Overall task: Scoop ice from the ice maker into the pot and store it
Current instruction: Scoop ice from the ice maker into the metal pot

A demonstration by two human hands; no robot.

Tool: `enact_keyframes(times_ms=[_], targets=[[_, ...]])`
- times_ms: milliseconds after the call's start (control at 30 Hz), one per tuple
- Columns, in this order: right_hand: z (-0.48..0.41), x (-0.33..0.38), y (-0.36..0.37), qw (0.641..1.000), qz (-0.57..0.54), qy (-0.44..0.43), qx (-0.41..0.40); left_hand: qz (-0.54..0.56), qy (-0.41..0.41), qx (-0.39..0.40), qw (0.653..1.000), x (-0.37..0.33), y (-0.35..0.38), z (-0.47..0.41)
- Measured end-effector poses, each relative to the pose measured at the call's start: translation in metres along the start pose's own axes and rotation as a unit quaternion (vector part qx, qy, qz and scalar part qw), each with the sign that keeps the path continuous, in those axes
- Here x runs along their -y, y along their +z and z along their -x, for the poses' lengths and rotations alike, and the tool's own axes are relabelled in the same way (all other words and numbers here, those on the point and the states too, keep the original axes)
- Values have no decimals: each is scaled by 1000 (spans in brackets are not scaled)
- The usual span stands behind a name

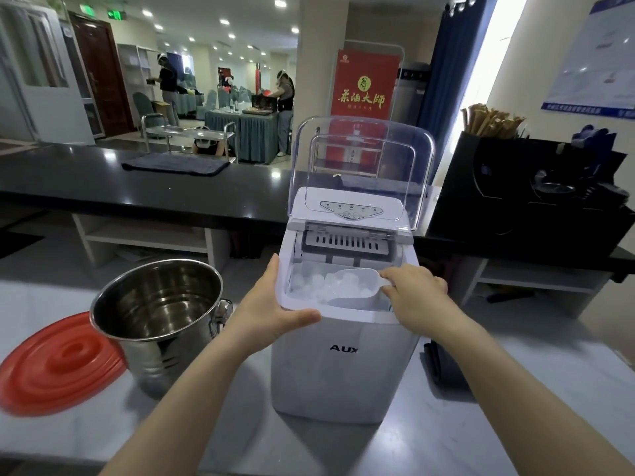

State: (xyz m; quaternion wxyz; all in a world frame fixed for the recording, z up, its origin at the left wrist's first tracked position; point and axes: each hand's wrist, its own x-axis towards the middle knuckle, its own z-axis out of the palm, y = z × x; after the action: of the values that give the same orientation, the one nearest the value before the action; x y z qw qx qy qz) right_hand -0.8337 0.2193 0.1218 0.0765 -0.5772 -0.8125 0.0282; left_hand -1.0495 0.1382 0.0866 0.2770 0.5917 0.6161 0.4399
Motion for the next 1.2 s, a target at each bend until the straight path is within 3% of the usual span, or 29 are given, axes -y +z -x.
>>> enact_keyframes(times_ms=[667, 967, 1200], targets=[[15, -3, 6, 972, -227, 23, -62, 3, -12, -9, 1000, 7, 3, 1], [22, -3, 4, 962, -265, 9, -67, 1, -30, -23, 999, 9, 5, 4], [32, 7, -2, 969, -234, -2, -79, 26, -24, -8, 999, 16, 0, 8]])
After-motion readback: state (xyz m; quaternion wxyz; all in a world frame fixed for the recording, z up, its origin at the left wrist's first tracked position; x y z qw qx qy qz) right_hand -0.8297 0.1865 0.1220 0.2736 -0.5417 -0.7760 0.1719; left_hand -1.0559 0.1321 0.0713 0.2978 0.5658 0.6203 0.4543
